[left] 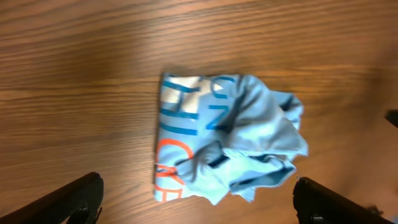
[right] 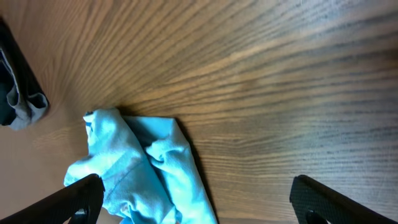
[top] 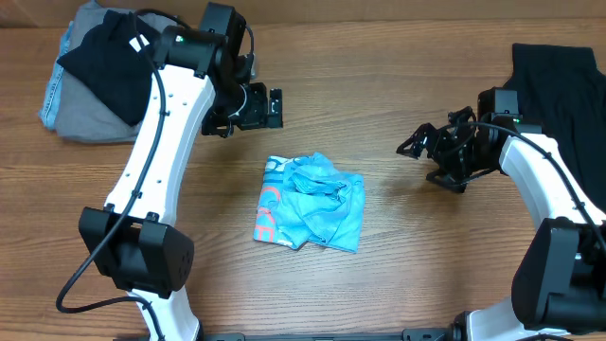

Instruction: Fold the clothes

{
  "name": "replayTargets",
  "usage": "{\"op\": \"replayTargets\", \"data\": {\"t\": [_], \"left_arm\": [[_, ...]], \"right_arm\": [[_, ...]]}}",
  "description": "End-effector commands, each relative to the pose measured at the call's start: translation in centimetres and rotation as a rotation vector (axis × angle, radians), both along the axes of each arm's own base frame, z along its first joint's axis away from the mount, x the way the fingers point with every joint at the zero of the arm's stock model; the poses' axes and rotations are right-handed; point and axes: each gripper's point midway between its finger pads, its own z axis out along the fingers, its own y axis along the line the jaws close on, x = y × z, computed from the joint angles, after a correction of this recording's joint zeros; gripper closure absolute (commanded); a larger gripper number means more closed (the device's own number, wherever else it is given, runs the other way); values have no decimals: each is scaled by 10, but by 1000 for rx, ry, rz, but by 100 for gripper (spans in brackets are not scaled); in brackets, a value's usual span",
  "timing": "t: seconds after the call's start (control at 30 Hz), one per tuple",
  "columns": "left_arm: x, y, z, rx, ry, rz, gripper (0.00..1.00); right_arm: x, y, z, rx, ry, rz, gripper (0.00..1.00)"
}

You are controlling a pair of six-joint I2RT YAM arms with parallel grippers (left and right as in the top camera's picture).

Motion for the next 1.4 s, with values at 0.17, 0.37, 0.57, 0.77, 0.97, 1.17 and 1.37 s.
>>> {"op": "replayTargets", "data": {"t": [0.17, 0.37, 0.57, 0.77, 0.97, 1.17, 1.37], "left_arm": [[-6, -30, -29, -107, 47, -87, 1], [-5, -48, -51, -118, 31, -118, 1], [-2, -49, -52, -119, 29, -93, 3], [-16, -51, -62, -110, 99, -43, 13], [-44, -74, -93, -119, 178, -73, 11], [-56, -105, -106, -190, 187, -112, 12], [-54, -108, -106, -192, 170, -119, 25]], "right_arm": [[12, -5, 6, -22, -44, -9, 0], [12, -11, 2, -65, -39, -18, 0], [13, -11, 2, -65, -42, -18, 0], [12, -11, 2, -64, -38, -18, 0], [12, -11, 2, -64, -36, -17, 0], [9, -11, 1, -63, -26, -17, 0], [8, -11, 1, -63, -20, -17, 0]]}}
